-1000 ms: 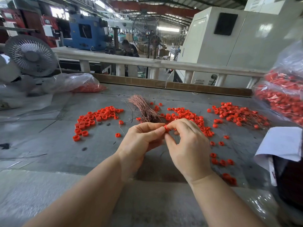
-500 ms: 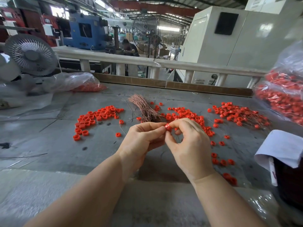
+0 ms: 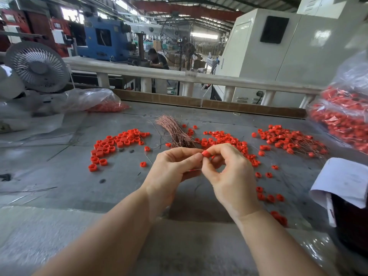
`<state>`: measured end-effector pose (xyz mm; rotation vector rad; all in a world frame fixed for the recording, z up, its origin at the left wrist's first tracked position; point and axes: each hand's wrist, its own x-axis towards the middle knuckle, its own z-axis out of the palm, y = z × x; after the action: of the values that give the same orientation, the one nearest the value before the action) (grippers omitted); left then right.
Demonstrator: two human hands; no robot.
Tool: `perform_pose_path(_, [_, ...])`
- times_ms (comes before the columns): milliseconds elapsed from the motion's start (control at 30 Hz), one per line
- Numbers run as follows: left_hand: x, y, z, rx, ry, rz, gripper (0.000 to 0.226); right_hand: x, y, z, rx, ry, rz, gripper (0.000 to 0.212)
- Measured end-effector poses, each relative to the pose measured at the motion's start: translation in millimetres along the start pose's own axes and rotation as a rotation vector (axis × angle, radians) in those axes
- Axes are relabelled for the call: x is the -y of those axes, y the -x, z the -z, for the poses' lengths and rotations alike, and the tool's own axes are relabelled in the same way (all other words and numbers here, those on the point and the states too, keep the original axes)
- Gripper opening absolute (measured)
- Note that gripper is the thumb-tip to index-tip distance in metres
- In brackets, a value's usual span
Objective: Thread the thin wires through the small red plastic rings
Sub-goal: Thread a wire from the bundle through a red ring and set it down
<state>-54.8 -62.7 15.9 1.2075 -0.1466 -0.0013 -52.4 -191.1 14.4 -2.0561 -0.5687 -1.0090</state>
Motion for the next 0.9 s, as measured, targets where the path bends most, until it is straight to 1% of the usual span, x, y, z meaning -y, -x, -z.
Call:
perform_pose_path(67, [-0.5, 0.6, -2.1, -0.003, -0.011, -0.009, 0.034, -2.7, -0.5, 0.3, 0.027, -0.145, -0.1, 0.012])
perform_pose_path(167, [-0.9, 0.5, -2.9, -0.011, -0.028, -0.026, 0.036, -3.0, -1.6, -0.5, 0.062, -0.255, -0.17, 0.015])
perform_pose_path(300, [-1.2, 1.9, -1.0, -0.026, -0.155, -0.099, 0.025, -0.9, -2.1, 0.4, 0.088, -0.319, -0.214, 0.012])
perform_pose_path(367, [0.6, 1.7, -0.7, -0.022, -0.239, -0.136, 0.013, 0.7, -2.5, 1.6, 0.099, -0.359, -0.237, 0.014])
perform_pose_path(400, [1.6, 1.3, -1.1, -0.02, -0.277, -0.152, 0.011, 1.4, -2.7, 2.2, 0.104, -0.379, -0.248, 0.017])
perform_pose_path(500, [2.3, 0.9, -3.3, -0.014, -0.358, -0.178, 0.011, 2.9, -3.0, 2.8, 0.113, -0.392, -0.276, 0.022])
perform_pose_path(567, [1.2, 1.8, -5.1, -0.005, -0.38, -0.183, 0.01, 3.0, -3.1, 3.2, 0.115, -0.385, -0.29, 0.022])
perform_pose_path(900, [1.7, 2.7, -6.1, -0.006, -0.357, -0.175, 0.009, 3.2, -1.5, 1.7, 0.094, -0.335, -0.279, 0.021])
